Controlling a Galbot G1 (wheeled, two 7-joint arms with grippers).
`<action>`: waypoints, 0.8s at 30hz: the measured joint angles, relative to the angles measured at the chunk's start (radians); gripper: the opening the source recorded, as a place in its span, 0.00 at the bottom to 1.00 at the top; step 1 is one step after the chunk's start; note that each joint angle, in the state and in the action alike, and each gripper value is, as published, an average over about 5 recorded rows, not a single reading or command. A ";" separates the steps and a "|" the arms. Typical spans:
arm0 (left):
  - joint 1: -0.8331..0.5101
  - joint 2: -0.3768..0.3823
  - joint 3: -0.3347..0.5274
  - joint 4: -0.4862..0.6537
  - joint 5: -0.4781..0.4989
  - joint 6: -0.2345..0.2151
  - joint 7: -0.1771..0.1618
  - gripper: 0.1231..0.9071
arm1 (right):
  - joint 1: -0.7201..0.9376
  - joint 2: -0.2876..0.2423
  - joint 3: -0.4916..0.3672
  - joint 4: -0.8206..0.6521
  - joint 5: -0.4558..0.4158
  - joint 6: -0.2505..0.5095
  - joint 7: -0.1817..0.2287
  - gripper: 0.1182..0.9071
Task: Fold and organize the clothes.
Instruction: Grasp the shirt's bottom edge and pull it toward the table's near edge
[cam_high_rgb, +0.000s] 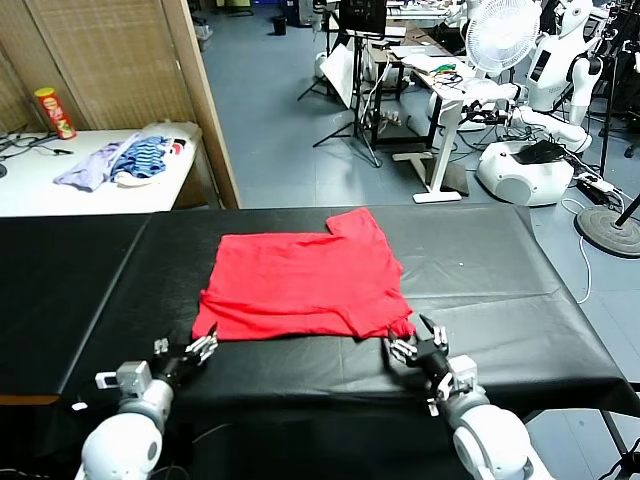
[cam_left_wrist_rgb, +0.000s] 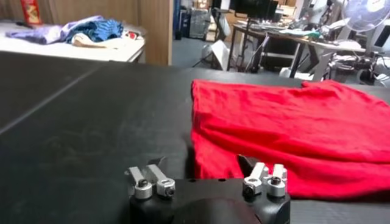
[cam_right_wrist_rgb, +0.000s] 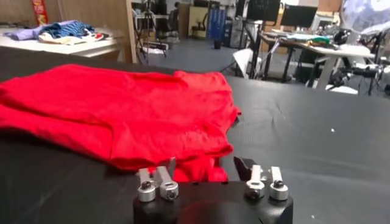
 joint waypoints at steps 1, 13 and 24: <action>0.001 -0.001 0.000 0.001 -0.002 0.001 0.001 0.44 | -0.004 -0.001 0.001 0.003 0.000 0.000 0.002 0.05; 0.077 0.002 -0.010 -0.075 0.073 0.000 -0.027 0.00 | -0.094 -0.041 0.051 0.115 0.065 -0.087 0.021 0.02; 0.266 0.008 -0.031 -0.231 0.088 0.009 -0.064 0.01 | -0.232 -0.034 0.095 0.219 0.056 -0.132 0.038 0.31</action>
